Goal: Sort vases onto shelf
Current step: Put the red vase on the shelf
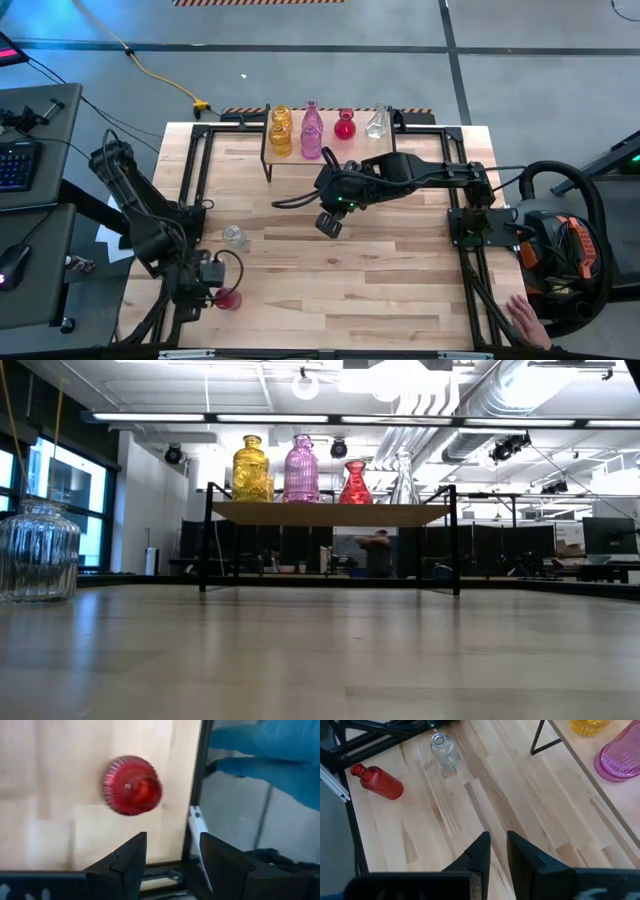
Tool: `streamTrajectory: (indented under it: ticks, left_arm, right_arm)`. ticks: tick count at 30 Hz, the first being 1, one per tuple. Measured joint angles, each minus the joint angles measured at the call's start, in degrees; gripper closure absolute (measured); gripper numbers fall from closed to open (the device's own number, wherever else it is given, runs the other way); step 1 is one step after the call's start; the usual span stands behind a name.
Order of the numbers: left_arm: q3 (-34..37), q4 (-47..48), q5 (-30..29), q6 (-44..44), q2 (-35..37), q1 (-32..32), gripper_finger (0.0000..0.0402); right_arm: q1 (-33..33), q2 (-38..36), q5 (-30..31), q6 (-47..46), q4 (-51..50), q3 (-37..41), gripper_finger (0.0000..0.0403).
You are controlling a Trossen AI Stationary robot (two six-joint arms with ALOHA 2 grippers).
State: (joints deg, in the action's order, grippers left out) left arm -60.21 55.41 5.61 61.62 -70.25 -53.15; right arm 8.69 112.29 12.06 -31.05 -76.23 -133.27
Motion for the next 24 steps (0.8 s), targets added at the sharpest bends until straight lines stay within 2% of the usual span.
streamTrajectory:
  ticks: [4, 9, 17, 24]
  left_arm:
    - [-4.12, 2.68, -3.64, -1.24, 0.03, 0.04, 0.0227]
    - [-4.39, 2.94, -6.31, -2.44, -1.90, -0.13, 0.0227]
    - [-4.37, 2.40, -6.34, -5.39, -7.69, -0.13, 0.0227]
    - [-4.37, 1.11, -6.04, -5.08, -9.22, -0.62, 0.0227]
  right_arm:
    - [0.00, 0.00, 1.44, -0.01, 0.00, 0.00, 0.0359]
    - [0.00, 0.00, 1.46, 0.00, 0.00, 0.00, 0.0359]
    - [-0.02, 0.00, 1.46, 0.01, -0.24, 0.00, 0.0359]
    - [0.00, 0.00, 1.46, 0.46, -0.24, 0.00, 0.0359]
